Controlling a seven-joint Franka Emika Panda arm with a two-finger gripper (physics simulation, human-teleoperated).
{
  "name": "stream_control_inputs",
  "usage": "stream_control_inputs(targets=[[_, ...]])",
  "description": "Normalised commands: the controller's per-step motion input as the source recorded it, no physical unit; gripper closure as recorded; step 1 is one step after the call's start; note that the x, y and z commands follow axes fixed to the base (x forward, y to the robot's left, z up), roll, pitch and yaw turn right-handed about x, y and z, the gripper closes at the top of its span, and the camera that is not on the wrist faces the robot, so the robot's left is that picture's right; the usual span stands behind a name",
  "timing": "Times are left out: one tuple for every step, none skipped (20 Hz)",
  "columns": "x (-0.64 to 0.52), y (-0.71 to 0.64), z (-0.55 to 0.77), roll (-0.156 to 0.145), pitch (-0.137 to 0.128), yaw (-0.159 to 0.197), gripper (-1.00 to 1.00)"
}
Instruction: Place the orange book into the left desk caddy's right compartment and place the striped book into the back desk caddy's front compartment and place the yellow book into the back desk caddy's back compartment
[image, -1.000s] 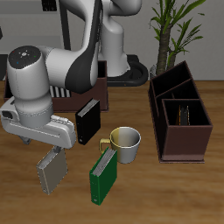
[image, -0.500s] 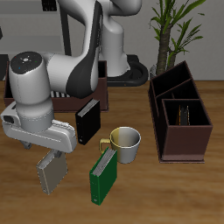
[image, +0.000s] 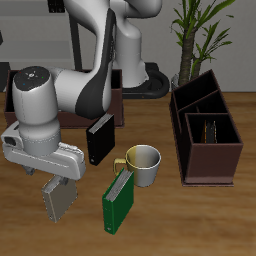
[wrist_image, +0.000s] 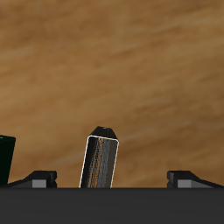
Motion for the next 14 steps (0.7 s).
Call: stream_control_inputs(targets=[[0.08,0.07,-0.19,0.037,0.016,0.005,-1.00],[0.02,-0.05,-0.18,-0.085,-0.009,0.033,-1.00],[-0.14,-0.02,-0.14,-0.032,-0.062,-0.047,-1.00],[0.04,0.04,-0.34,-0.026,0.057,0.043,-1.00],[0.03,0.08,-0.03,0.060,-0.038,-0.036,-1.00],[0.06,0.09,-0.14,-0.038,-0.018,0.112,-1.00],[0.15,0.03,0.01,0.013,0.017,-0.052,-1.00],[-0.03,0.05,0.00,0.013,-0.046,-0.053,-1.00],[0.05,0.00,-0.04,0.019,0.033,-0.036,-1.00],[-0.12,-0.02,-0.08,-0.001,-0.054,-0.017,-1.00],[0.15,-0.10,-0.13,-0.019,0.046,0.011,-1.00],[-0.06,0.04,-0.15,0.011,0.001,-0.032,-1.00],[0.14,-0.05,-0.12,0.032,0.012,-0.024,-1.00],[-0.05,0.04,-0.25,-0.044,0.003,0.075,-1.00]])
